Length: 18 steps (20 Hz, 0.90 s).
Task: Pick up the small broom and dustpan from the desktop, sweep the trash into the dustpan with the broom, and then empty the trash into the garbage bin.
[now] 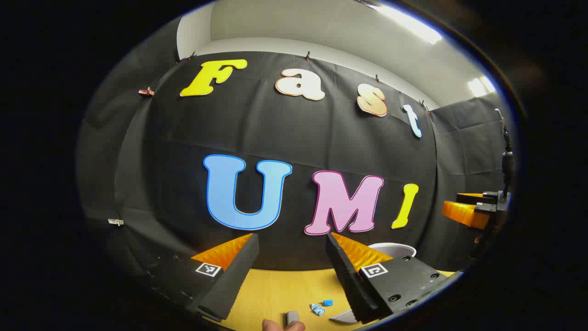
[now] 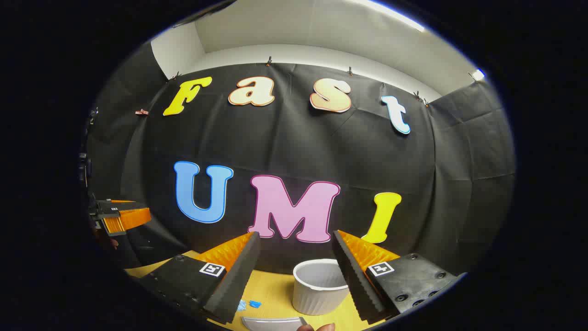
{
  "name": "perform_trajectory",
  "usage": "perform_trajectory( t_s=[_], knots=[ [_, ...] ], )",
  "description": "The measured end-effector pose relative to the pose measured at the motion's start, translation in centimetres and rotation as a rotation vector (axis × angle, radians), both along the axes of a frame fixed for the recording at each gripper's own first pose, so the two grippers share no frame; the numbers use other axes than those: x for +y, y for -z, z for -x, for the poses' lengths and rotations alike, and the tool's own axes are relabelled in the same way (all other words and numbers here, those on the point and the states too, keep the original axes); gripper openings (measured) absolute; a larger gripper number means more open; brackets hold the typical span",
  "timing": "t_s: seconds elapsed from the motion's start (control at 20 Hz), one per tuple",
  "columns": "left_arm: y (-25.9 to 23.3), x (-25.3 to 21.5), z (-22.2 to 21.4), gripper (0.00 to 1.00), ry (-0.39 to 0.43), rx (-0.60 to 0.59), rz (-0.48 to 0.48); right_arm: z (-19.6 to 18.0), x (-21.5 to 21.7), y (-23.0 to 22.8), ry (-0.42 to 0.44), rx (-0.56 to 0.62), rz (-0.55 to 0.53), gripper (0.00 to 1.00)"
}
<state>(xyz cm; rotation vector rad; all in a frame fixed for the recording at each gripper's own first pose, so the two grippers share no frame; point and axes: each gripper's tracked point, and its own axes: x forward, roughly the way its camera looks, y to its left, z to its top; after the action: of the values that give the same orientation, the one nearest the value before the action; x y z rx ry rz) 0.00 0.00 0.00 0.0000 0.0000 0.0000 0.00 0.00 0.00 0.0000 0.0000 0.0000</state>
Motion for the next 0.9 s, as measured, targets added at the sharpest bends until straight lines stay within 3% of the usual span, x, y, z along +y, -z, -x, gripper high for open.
perform_trajectory(
  t_s=[0.2, 0.25, 0.3, 0.9],
  knots=[
    [0.4, 0.0, 0.0, 0.95, -0.004, 0.010, 0.010, 0.0, 0.6, 0.1, -0.014, 0.004, -0.002, 0.97],
    [0.3, 0.0, 0.0, 0.95, -0.002, 0.008, 0.010, -0.1, 0.7, 0.2, -0.020, 0.005, 0.003, 0.93],
    [0.4, 0.0, 0.0, 0.94, -0.003, 0.009, 0.008, -0.1, 0.9, 0.3, -0.024, 0.009, 0.008, 0.97],
    [0.4, 0.2, -0.6, 0.94, -0.032, -0.026, 0.008, -0.9, 1.8, 1.8, -0.074, 0.054, 0.009, 0.97]
  ],
)
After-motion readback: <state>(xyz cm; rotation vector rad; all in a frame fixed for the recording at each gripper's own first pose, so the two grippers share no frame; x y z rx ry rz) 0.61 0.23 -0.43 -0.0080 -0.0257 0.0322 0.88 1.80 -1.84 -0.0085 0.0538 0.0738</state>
